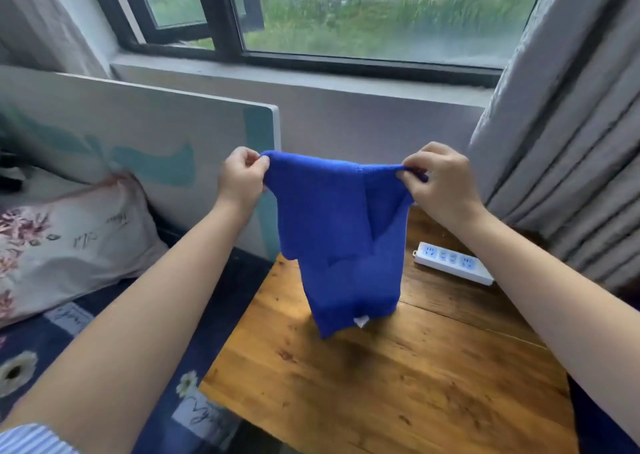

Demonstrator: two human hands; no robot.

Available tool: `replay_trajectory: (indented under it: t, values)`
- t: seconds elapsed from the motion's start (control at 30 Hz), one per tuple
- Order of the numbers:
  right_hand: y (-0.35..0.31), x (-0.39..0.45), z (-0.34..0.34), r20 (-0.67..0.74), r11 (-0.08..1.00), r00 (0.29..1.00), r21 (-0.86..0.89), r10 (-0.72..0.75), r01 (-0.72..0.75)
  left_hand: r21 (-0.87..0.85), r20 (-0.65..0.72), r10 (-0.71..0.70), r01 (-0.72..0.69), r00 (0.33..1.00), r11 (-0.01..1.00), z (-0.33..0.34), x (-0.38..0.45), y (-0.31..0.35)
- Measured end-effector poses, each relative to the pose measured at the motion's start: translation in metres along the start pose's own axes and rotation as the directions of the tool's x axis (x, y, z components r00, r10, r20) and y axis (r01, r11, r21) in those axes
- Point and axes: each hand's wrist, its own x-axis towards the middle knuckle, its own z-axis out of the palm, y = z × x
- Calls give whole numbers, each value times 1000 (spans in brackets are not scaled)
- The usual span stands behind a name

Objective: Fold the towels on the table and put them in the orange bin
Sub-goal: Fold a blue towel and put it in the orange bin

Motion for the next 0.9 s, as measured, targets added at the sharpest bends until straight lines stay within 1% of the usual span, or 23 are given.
replay_trajectory:
  t: [0.07, 0.1, 0.17, 0.2, 0.23, 0.27, 0.3, 0.37, 0.4, 0.43, 0.47, 0.5, 0.53, 0.57, 0.6, 0.63, 0.7, 0.73, 0.8, 0.9]
  values:
    - [6, -14, 29, 68, 1000, 998, -1, -3, 3, 143, 115, -141, 124, 983, 982, 2, 9, -42]
    - [9, -25, 45, 120, 1000, 993, -23, -5, 7, 234, 170, -220, 178, 961, 956, 3, 11, -66]
    - [18, -51, 85, 226, 998, 974, -64, 32, -18, 420, 264, -384, 253, 885, 871, 9, 16, -114]
    - [22, -66, 101, 283, 995, 958, -96, 49, -22, 514, 302, -451, 255, 840, 819, 12, 14, -134]
    - [24, -82, 117, 341, 991, 938, -136, 58, -12, 610, 344, -505, 221, 792, 761, 16, 12, -154]
    - [27, -97, 133, 389, 984, 919, -176, 65, 5, 700, 390, -551, 151, 738, 698, 21, 12, -171]
    - [29, -114, 152, 439, 978, 893, -209, 101, -8, 780, 441, -597, 44, 670, 625, 26, 11, -189]
    - [27, -143, 178, 509, 961, 839, -271, 193, -57, 852, 489, -681, -133, 545, 506, 34, 7, -222]
    - [26, -155, 186, 550, 948, 799, -310, 242, -73, 865, 494, -719, -193, 490, 463, 36, 3, -233]
    - [26, -169, 198, 599, 921, 729, -374, 332, -112, 860, 509, -746, -271, 429, 431, 38, 0, -247]
    - [26, -182, 207, 656, 891, 628, -430, 418, -143, 848, 520, -770, -333, 369, 413, 39, -4, -257]
    - [27, -196, 214, 694, 867, 532, -459, 485, -192, 833, 531, -780, -370, 331, 410, 40, -8, -267]
    - [25, -208, 220, 711, 837, 445, -488, 545, -246, 816, 543, -782, -413, 307, 404, 43, -10, -278]
    - [23, -216, 223, 707, 804, 382, -512, 595, -304, 812, 550, -770, -425, 324, 401, 44, -12, -284]
    - [21, -220, 225, 693, 776, 354, -529, 628, -343, 811, 560, -745, -422, 362, 405, 47, -13, -286]
    - [21, -224, 225, 667, 748, 344, -545, 661, -379, 806, 580, -703, -418, 412, 419, 50, -13, -286]
    - [25, -223, 225, 585, 696, 381, -552, 716, -459, 764, 645, -569, -449, 509, 464, 61, -11, -283]
    - [28, -220, 226, 532, 667, 404, -557, 744, -495, 733, 680, -499, -476, 537, 486, 70, -10, -281]
    - [35, -211, 229, 433, 624, 450, -557, 781, -548, 678, 729, -400, -505, 556, 533, 86, -11, -276]
    - [47, -195, 243, 323, 585, 491, -533, 809, -612, 639, 747, -339, -479, 572, 602, 112, -16, -274]
